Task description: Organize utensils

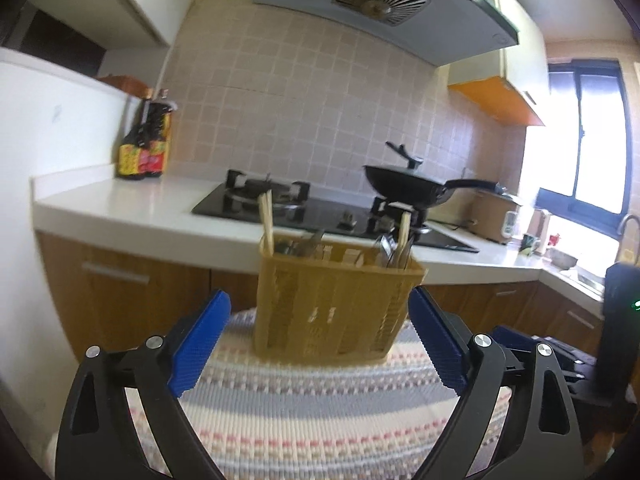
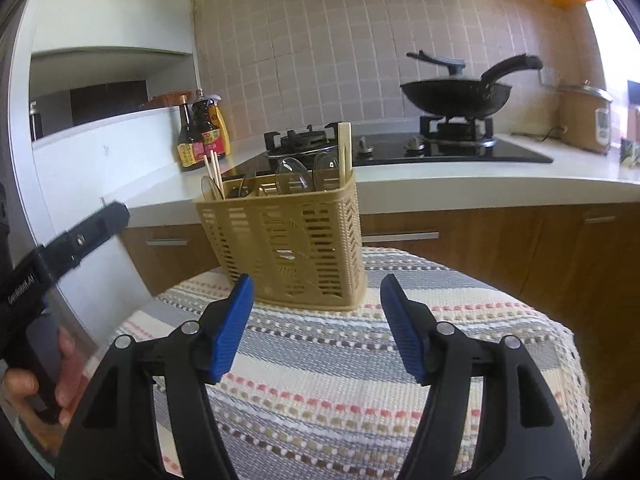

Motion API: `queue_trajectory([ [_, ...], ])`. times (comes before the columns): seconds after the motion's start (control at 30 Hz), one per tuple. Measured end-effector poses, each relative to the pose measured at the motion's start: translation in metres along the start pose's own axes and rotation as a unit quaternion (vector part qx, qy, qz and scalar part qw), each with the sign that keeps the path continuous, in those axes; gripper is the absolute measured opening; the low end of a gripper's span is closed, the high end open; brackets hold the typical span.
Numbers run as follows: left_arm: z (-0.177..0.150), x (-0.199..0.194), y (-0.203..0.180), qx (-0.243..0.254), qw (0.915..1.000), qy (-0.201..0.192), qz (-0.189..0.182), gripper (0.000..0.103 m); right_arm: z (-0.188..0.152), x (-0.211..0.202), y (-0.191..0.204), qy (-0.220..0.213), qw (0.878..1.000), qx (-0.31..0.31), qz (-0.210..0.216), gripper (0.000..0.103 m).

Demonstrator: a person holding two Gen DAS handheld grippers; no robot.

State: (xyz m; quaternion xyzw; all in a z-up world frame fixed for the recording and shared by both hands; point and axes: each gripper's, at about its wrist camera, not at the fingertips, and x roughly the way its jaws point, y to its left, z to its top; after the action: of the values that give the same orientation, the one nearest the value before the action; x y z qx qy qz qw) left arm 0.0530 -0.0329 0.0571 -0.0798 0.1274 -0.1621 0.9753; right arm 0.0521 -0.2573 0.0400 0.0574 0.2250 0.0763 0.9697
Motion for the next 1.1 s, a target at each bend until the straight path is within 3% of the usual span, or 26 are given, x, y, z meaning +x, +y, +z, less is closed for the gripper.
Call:
queue_trajectory([
  [0.17,-0.023,-0.001,-0.004,0.005,0.9986,-0.004,0.053,0.09,-0.022,0.001,0.0,-0.004,1.0,-0.009,-0.021,0.063],
  [0.23,-0.027,-0.002,-0.005,0.002,0.9985,-0.004,0.055,0.091,-0.03,0.007,0.0,0.007,0.999,-0.027,-0.031,0.063],
  [0.53,-0.043,0.002,-0.01,0.051,0.9909,-0.014,0.124,0.095,-0.031,0.014,-0.008,0.013,0.999,-0.017,-0.042,0.063],
  [1.1,-0.046,0.014,-0.017,0.082,0.9879,0.006,0.131,0.095,-0.033,0.017,0.0,0.018,0.997,-0.04,-0.058,0.067],
])
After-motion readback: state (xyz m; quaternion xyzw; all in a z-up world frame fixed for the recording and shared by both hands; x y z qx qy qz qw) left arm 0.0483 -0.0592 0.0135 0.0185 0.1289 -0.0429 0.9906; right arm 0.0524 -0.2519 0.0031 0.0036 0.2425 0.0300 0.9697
